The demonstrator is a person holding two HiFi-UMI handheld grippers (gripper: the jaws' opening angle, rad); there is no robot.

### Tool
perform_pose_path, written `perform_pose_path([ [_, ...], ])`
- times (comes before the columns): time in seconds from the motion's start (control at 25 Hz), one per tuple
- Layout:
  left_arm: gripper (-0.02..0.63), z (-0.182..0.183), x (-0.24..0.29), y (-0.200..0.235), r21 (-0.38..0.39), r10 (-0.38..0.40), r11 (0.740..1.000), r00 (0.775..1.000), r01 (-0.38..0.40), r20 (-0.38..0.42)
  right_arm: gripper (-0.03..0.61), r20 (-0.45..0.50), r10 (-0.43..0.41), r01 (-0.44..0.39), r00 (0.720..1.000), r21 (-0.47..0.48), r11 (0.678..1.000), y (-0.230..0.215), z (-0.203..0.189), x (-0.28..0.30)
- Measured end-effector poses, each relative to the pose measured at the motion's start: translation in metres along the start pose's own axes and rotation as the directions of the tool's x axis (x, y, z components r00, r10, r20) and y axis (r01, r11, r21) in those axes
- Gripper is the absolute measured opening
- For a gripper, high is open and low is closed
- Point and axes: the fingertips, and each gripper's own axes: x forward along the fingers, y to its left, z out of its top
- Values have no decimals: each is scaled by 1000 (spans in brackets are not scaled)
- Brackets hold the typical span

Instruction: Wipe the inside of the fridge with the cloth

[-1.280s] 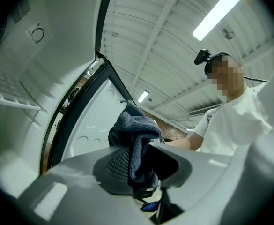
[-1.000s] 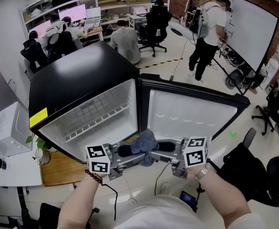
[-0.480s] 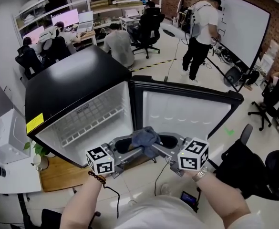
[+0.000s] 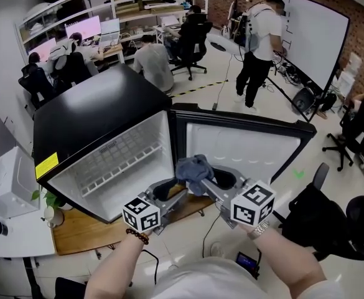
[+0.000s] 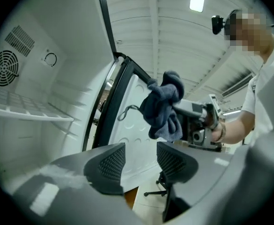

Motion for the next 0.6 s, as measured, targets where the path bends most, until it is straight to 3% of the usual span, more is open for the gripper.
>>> perform_pose_path([
  [0.28,210,-32,18,38,23,224,974,969,-223,-104,127,68,-107,110,992,-49,993,-4,32,11],
  [0.6,211,-58,40,59,42,341,940,919,-340,-198,127,115,-230,240,966,-90,967,-7,64,32],
])
